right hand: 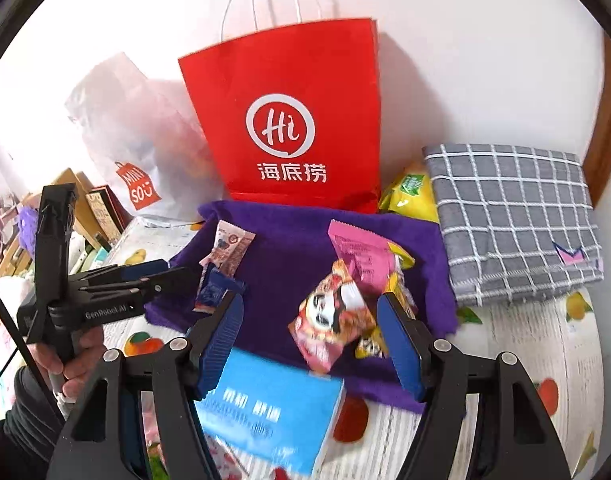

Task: Organize snacks
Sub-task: 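Carry both packets onto the purple towel and open both tools, then grasp the red packet with the right tool while the left tool grasps the pale pink peach packet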

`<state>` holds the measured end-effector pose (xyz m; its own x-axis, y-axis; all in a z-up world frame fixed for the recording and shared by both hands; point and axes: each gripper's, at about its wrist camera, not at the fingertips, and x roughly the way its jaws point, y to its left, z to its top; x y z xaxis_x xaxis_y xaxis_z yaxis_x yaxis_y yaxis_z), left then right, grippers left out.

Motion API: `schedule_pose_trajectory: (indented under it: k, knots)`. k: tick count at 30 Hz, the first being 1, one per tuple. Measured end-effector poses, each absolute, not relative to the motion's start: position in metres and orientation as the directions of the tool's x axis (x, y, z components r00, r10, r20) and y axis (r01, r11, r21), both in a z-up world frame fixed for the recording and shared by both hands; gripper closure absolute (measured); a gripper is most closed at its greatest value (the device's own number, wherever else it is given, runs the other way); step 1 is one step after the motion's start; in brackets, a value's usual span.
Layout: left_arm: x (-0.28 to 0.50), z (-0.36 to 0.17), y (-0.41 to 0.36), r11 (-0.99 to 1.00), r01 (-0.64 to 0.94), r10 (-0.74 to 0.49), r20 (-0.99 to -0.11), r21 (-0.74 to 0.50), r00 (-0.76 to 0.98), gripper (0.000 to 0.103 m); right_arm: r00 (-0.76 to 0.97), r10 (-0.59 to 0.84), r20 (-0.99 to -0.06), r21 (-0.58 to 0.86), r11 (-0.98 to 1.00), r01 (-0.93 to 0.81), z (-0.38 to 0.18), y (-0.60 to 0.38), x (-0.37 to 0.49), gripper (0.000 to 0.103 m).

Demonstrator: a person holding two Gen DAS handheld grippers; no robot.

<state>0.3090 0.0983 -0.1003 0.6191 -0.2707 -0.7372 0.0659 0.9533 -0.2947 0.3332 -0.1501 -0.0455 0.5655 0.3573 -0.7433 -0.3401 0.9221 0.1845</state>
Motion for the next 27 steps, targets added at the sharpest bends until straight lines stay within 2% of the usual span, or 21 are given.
schedule_pose_trajectory:
  k: [11, 15, 18, 22, 27]
  knots:
    - [0.235, -0.105, 0.116, 0.937, 0.028, -0.291, -0.736, -0.348, 0.611, 0.046, 0.551, 0.365, -0.751, 0.25, 0.928, -0.275, -0.073, -0.179, 0.25, 0.034]
    - [0.212, -0.114, 0.117, 0.927, 0.029, -0.318, -0.744, -0.374, 0.587, 0.046, 0.497, 0.361, -0.789, 0.235, 0.925, -0.299, -0.101, -0.169, 0.222, 0.043]
    - [0.195, -0.118, 0.117, 0.926, 0.03, -0.325, -0.754, -0.376, 0.571, 0.046, 0.467, 0.381, -0.798, 0.248, 0.914, -0.323, -0.112, -0.162, 0.209, 0.043]
    - [0.175, -0.117, 0.115, 0.928, 0.04, -0.326, -0.757, -0.37, 0.567, 0.046, 0.441, 0.391, -0.808, 0.224, 0.896, -0.384, -0.126, -0.148, 0.2, 0.037]
    - [0.153, -0.119, 0.118, 0.931, 0.045, -0.324, -0.76, -0.363, 0.563, 0.046, 0.385, 0.382, -0.84, 0.205, 0.881, -0.426, -0.154, -0.14, 0.196, 0.037]
